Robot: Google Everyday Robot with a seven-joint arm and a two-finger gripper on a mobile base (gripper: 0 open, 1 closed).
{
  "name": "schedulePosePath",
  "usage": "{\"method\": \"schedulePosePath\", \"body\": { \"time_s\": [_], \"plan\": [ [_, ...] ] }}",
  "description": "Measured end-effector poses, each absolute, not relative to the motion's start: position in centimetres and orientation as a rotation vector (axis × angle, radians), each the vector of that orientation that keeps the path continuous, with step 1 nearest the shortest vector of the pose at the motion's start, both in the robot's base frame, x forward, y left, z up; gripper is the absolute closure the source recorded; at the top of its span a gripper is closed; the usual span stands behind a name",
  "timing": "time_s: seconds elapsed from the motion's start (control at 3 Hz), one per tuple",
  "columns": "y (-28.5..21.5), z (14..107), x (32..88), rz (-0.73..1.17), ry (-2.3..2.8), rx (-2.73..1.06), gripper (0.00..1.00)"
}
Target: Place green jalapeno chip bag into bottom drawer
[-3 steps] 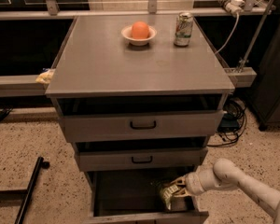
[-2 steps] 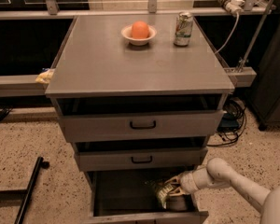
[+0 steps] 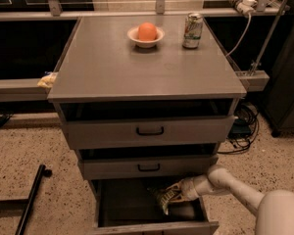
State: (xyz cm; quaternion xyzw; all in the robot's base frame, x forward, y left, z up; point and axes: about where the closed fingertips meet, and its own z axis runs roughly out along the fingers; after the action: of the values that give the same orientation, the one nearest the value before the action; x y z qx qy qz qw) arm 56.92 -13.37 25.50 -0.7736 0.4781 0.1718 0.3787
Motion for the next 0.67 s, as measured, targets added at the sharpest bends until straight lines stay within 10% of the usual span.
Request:
{"method": "schedulePosePath", "body": {
  "time_s": [0.67],
  "plan": [
    [-13.36,25.47,56.95,0.438,1.222,-1.976,0.58]
  ]
}}
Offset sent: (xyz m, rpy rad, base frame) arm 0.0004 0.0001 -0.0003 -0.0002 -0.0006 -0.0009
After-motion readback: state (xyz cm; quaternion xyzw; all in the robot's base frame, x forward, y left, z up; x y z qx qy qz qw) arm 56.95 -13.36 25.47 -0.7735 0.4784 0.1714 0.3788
